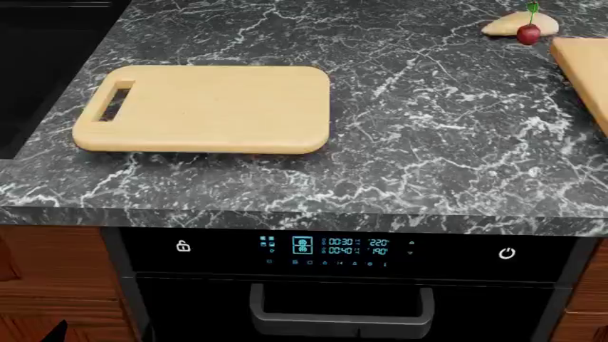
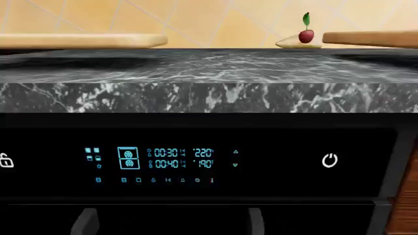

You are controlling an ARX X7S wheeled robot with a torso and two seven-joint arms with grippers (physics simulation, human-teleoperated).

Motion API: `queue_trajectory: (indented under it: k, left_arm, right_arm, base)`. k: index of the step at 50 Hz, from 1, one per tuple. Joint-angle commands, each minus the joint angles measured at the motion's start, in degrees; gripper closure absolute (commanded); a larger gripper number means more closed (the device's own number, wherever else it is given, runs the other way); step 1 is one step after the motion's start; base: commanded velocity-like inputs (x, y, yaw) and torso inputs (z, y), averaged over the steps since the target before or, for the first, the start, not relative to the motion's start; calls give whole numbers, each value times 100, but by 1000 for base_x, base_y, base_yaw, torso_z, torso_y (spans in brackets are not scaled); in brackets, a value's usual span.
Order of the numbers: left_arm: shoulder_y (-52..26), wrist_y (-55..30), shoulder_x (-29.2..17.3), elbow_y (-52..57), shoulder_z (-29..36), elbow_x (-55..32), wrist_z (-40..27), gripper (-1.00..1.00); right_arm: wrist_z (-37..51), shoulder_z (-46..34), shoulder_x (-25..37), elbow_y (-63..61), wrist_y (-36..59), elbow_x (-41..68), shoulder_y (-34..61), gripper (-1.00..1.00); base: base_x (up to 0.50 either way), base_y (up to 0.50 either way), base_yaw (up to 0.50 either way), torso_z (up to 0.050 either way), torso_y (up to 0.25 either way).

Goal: Place the cherry and the sweet potato on separate cutting boards.

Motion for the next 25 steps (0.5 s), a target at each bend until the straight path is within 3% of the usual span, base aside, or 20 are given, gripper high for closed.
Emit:
queue_trajectory:
  k: [1,17,19,25]
  left_arm:
    - [-28,-35,-98,-87,105,-32,-137,-100]
    - [-8,-23,-341,-16,367,-109,-466,-100]
    - [8,4,-85,-19,69,180,-164,-100]
    - [-24,-164,-203,-30,212,43,-294,-100]
  right_arm:
    - [135,-112,91,-34,-1,61,-17,-100]
    - [545,-395,326,56,-153,106,23,-100]
    - [226,-79,59,80,-156,-160,23,-100]
    - [411,-244,200,88,-84,-102,34,-100]
  base:
    - [0,0,0,0,0]
    - [0,0,0,0,0]
    - [0,0,0,0,0]
    - [0,0,0,0,0]
